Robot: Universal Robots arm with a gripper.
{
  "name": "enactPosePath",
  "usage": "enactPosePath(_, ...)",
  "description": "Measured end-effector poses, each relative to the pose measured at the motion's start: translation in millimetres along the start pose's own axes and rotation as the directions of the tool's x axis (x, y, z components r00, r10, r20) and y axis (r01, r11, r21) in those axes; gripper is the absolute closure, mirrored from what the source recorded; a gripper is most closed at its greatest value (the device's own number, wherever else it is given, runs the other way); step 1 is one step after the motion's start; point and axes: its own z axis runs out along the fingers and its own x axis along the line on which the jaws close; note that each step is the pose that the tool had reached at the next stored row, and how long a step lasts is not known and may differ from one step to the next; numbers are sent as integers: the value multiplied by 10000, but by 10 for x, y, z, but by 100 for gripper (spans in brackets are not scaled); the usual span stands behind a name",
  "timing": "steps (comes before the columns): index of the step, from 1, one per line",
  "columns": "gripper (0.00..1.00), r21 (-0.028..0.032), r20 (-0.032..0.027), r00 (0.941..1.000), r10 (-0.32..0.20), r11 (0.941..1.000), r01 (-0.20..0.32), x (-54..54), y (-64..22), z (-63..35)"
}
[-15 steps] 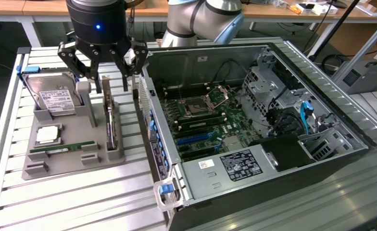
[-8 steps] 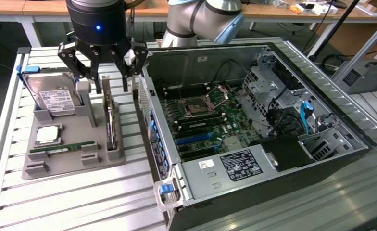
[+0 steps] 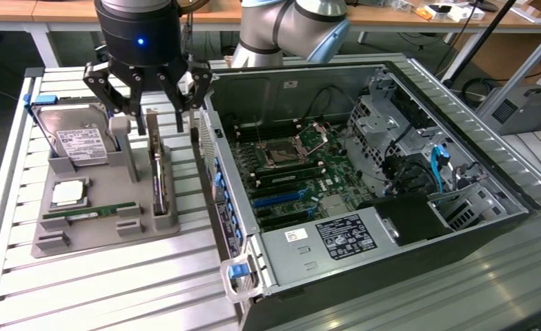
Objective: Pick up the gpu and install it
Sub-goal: 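Pick up the gpu and move the gpu toward the slot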
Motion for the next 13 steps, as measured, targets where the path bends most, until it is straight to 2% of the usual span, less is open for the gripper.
enactPosePath(13,46,0,0,10000,-1,10000,1,12,-2,34)
